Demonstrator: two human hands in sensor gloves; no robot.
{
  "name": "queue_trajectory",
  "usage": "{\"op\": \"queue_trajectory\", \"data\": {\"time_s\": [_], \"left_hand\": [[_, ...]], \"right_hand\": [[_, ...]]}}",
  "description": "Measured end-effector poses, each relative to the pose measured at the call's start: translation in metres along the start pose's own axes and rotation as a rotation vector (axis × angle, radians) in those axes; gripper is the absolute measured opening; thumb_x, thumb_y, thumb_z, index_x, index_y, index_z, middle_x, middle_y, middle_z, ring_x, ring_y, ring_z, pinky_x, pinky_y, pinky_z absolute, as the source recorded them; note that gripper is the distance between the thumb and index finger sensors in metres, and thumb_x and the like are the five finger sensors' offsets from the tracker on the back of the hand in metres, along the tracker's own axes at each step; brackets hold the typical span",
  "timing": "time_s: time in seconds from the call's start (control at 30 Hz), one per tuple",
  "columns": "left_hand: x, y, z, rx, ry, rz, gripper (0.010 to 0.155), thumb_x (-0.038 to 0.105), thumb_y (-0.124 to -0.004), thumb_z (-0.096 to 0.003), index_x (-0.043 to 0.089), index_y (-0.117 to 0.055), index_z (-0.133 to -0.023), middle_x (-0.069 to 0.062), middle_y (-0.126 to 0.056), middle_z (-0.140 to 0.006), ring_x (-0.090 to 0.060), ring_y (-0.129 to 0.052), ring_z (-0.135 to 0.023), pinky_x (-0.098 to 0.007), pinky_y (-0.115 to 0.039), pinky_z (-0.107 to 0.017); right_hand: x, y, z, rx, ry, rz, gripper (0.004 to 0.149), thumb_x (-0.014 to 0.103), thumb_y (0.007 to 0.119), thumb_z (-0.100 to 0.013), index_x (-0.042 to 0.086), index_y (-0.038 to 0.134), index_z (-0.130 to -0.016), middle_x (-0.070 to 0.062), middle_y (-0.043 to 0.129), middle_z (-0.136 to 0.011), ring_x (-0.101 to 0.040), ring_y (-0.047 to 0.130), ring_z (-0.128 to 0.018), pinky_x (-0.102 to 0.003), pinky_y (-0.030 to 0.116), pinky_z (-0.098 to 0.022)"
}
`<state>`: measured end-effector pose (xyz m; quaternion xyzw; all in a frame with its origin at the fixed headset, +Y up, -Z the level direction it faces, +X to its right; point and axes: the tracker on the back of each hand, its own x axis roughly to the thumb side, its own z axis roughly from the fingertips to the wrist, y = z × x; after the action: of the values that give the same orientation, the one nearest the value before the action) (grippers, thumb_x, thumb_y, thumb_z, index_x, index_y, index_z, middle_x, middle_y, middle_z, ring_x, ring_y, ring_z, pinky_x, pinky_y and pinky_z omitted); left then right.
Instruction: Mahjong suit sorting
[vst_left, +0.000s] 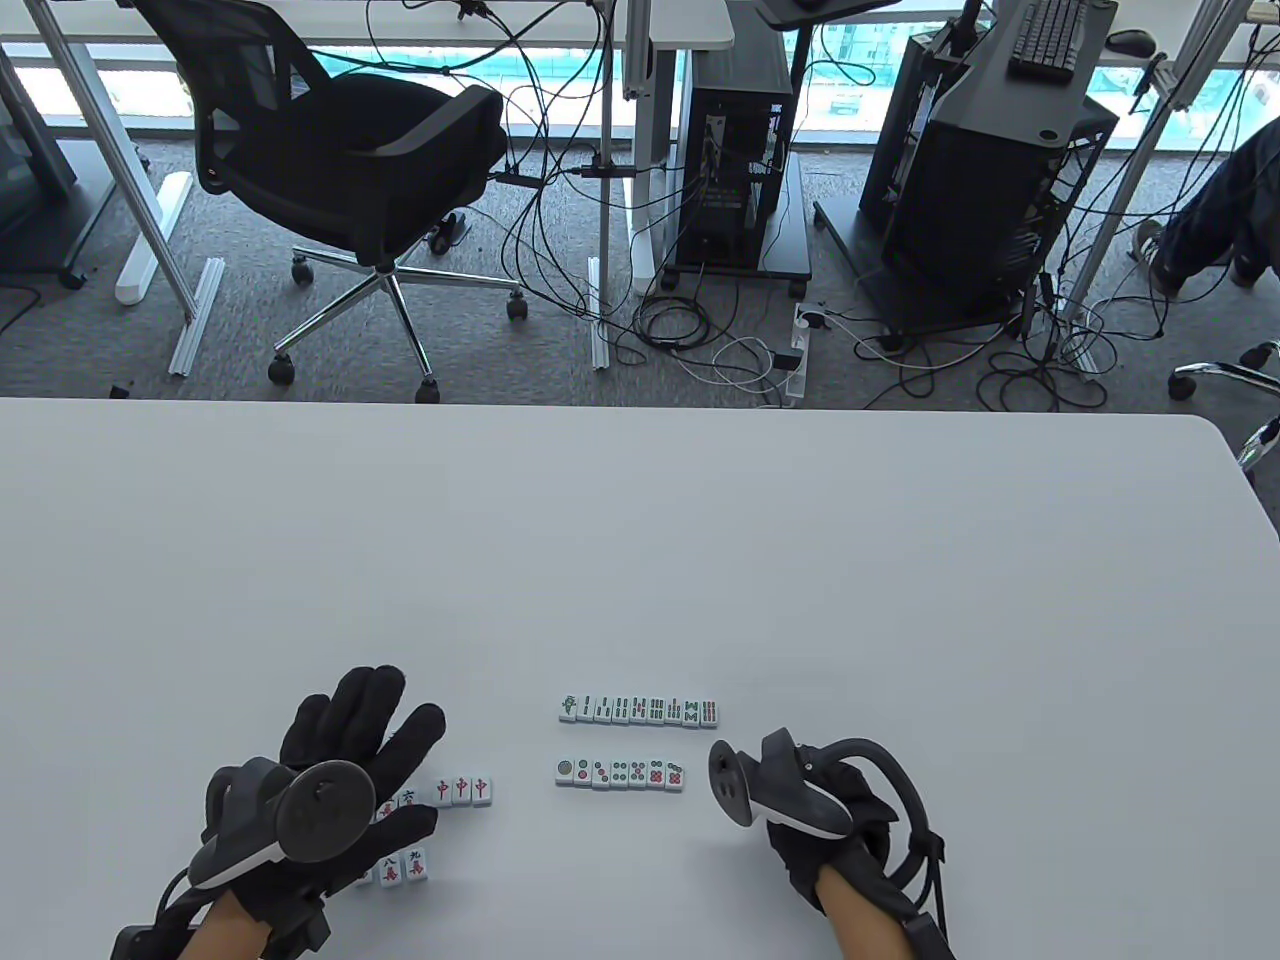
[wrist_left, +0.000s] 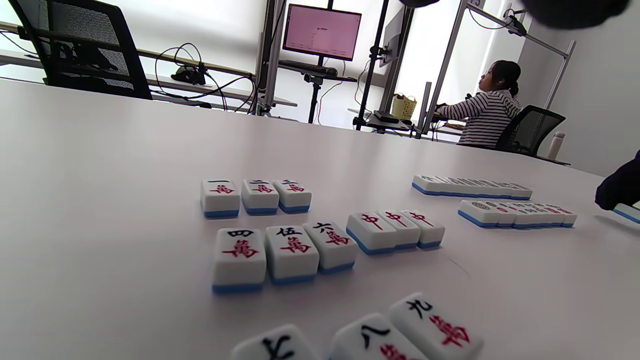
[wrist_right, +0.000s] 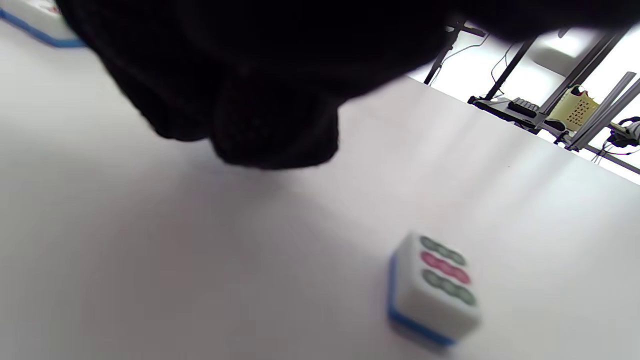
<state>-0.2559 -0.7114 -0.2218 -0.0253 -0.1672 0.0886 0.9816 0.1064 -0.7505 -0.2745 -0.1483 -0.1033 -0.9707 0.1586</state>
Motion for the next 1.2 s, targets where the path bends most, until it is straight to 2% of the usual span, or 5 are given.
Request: {"op": "queue_trajectory", "data": {"time_s": [0.13,0.3,0.7,0.93,1.2], "left_hand": [[0.0,0.001,0.0,0.006,-0.002,0.002,0.081,0.071,-0.064,-0.0367,0.044,-0.034,-0.107,0.013,0.002,-0.113,-0.021,-0.005,-0.114,-0.058,-0.019,-0.082],[0.0,0.001,0.001,0.014,-0.006,0.006,0.081,0.071,-0.064,-0.0366,0.044,-0.034,-0.107,0.013,0.002,-0.113,-0.021,-0.005,-0.114,-0.058,-0.019,-0.082],[-0.001,0.0,0.001,0.018,-0.011,0.004,0.081,0.071,-0.064,-0.0367,0.044,-0.034,-0.107,0.013,0.002,-0.113,-0.021,-0.006,-0.114,-0.058,-0.019,-0.082],[0.0,0.0,0.002,0.014,-0.01,-0.001,0.081,0.071,-0.064,-0.0367,0.044,-0.034,-0.107,0.013,0.002,-0.113,-0.021,-0.005,-0.114,-0.058,-0.019,-0.082],[0.0,-0.001,0.001,0.008,-0.009,-0.01,0.081,0.071,-0.064,-0.0366,0.044,-0.034,-0.107,0.013,0.002,-0.113,-0.021,-0.005,-0.114,-0.058,-0.019,-0.082]], "right_hand": [[0.027,-0.01,-0.009,-0.097,-0.065,-0.001,0.059,0.036,0.086,-0.034,0.005,0.079,-0.084,-0.001,0.099,-0.04,-0.008,0.09,-0.01,-0.028,0.084,-0.008],[0.044,-0.011,-0.02,-0.072,-0.085,0.007,0.059,0.035,0.086,-0.035,0.006,0.078,-0.084,-0.002,0.099,-0.041,-0.009,0.09,-0.011,-0.029,0.084,-0.009],[0.045,-0.009,-0.019,-0.086,-0.086,0.037,0.06,0.038,0.082,-0.037,0.01,0.074,-0.09,-0.002,0.099,-0.043,-0.01,0.091,-0.013,-0.029,0.085,-0.01],[0.007,-0.008,0.002,-0.062,-0.012,-0.001,0.062,0.039,0.082,-0.037,0.012,0.07,-0.092,-0.003,0.099,-0.046,-0.01,0.092,-0.015,-0.03,0.085,-0.012],[-0.061,0.016,0.028,0.095,0.171,-0.009,0.062,0.036,0.084,-0.036,0.012,0.071,-0.092,-0.003,0.099,-0.046,-0.01,0.092,-0.016,-0.029,0.085,-0.013]]}}
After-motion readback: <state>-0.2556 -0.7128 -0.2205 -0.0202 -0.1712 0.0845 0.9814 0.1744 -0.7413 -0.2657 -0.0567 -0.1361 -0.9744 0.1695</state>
